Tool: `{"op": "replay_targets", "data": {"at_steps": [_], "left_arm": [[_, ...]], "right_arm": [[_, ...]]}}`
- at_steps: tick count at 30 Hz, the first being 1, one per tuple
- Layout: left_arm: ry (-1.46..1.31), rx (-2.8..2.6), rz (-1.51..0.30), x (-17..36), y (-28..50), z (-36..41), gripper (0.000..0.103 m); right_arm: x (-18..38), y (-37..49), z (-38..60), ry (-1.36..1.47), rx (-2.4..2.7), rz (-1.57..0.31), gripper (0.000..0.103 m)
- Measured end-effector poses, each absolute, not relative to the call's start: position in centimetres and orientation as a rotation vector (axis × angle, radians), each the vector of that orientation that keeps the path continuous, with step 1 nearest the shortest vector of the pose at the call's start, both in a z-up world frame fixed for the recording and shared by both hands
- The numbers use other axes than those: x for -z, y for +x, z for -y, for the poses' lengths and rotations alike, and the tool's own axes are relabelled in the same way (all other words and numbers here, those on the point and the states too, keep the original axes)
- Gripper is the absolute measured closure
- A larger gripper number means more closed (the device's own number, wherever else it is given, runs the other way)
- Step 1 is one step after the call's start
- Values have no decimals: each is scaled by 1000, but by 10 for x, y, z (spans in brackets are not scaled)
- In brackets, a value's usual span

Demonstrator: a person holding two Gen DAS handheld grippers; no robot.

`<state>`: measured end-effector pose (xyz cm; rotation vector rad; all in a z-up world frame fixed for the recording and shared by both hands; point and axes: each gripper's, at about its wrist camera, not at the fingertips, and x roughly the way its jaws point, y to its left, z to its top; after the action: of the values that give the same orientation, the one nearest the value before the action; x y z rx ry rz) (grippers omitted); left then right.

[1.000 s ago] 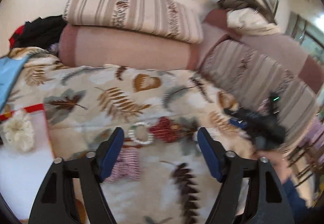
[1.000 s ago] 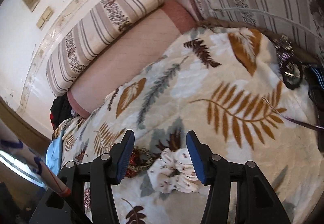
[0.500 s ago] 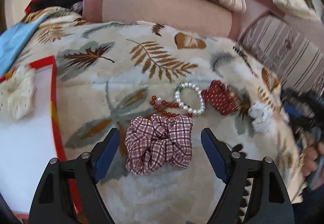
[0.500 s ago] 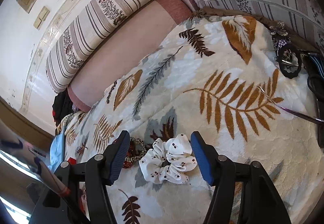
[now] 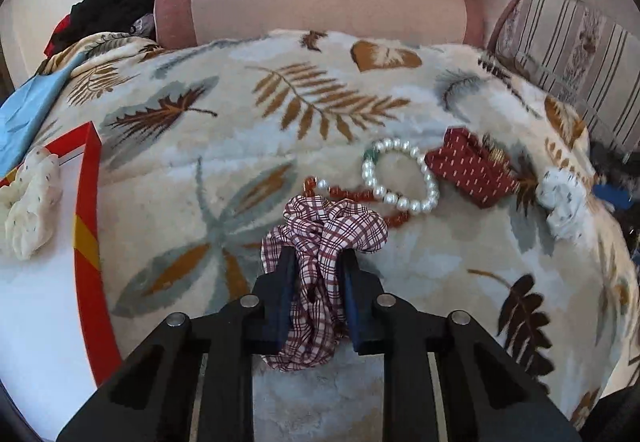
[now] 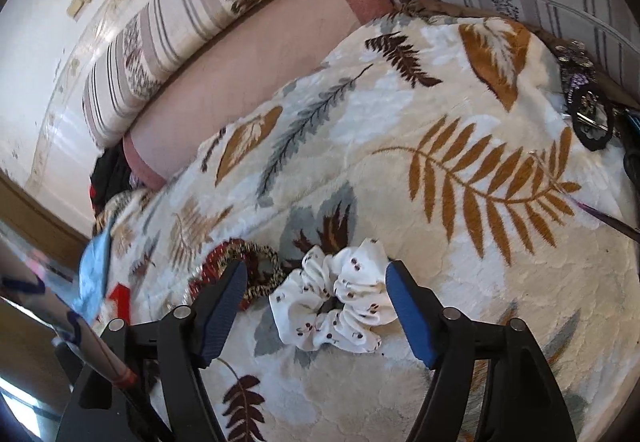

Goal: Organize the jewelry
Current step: 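Grasp the red plaid scrunchie with the left tool while the right grasps the white cherry-print scrunchie, then lift both held scrunchies and carry them to the red-rimmed tray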

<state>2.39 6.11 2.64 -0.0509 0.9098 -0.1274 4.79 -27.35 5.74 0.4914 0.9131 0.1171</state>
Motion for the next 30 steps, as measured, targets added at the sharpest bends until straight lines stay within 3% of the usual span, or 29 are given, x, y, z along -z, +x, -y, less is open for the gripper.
{"op": "replay_targets", "data": {"at_steps": [12,14,15,16,18,21,30], "left_arm": [[-44,184,-823,-46,18,-54,83],[-45,190,-822,-46,17,-54,83],[-45,191,-817,-48,17,-54,83],[-44,192,-814,-48,17,-54,83],[-44,197,-805,-50,16,-54,83],[-41,195,-794,-51,15,-54,83],[-8,175,-764,-55,12,-54,83]], "right_arm": [[-29,57,227,163,-44,-1010,23],[-24,58,229,161,-36,-1018,40],[-22,58,230,155,-31,-1026,58],[-21,58,231,148,-24,-1030,71],[-22,57,234,173,-35,-1024,82],[-32,53,231,175,-51,-984,89],[-75,33,191,76,-118,-780,89]]}}
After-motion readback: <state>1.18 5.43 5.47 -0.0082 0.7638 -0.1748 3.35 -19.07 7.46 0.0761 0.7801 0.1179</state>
